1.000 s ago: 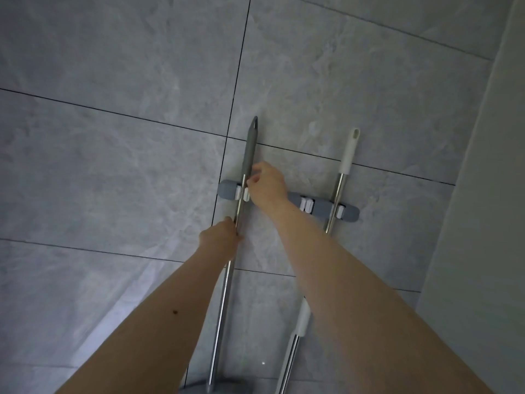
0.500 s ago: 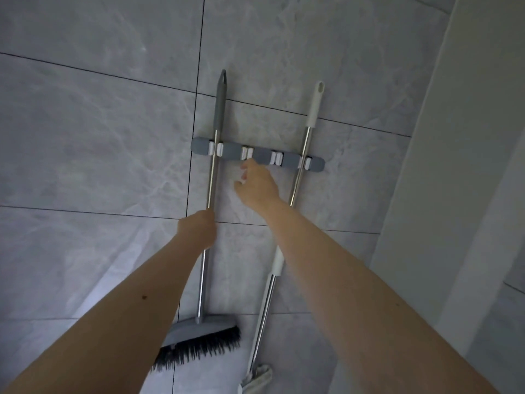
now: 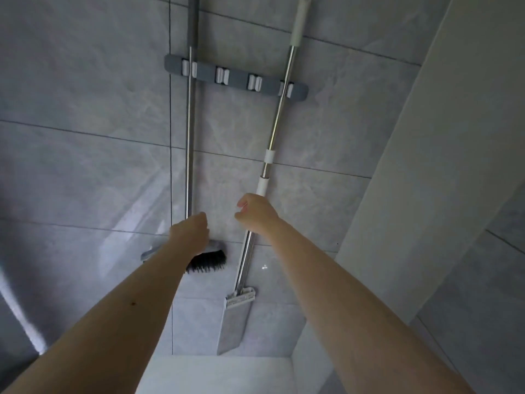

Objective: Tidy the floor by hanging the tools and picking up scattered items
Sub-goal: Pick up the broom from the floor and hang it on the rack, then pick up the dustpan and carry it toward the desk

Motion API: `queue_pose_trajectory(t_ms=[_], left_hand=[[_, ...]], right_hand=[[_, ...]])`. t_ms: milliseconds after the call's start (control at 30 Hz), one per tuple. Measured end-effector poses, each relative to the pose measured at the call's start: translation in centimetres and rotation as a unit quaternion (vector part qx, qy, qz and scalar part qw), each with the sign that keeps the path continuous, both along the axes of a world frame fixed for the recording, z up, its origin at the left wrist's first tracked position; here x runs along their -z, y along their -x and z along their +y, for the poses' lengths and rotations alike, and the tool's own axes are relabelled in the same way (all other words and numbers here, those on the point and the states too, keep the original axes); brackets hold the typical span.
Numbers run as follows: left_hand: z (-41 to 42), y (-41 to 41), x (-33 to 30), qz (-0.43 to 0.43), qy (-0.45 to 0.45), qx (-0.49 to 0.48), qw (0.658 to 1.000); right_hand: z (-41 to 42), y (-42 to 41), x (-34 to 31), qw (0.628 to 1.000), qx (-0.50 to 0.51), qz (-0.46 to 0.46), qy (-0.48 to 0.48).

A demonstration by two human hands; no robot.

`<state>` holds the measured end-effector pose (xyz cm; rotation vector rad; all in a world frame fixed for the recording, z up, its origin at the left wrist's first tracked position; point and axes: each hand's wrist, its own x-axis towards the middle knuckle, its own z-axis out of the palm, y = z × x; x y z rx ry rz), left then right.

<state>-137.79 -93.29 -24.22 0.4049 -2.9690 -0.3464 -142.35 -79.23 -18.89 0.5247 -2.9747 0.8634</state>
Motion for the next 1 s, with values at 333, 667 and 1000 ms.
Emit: queue_pose_trajectory(t_ms=[333, 667, 1000], left_hand=[[5.4, -6.0, 4.9, -0.08, -0.014, -0.002, 0.997], [11.7, -9.5, 9.6, -0.137, -0.027, 0.094, 0.986], [21.4, -13.0, 14.3, -0.187, -0.061, 0.259, 0.946]], right_hand=[[5.6, -5.0, 8.1, 0.996, -0.008, -0.084, -0.014], [15.5, -11.0, 12.8, 0.983, 0.087, -0.143, -0.071], [25.1, -20.1, 17.4, 0.946, 0.228, -0.211, -0.092]])
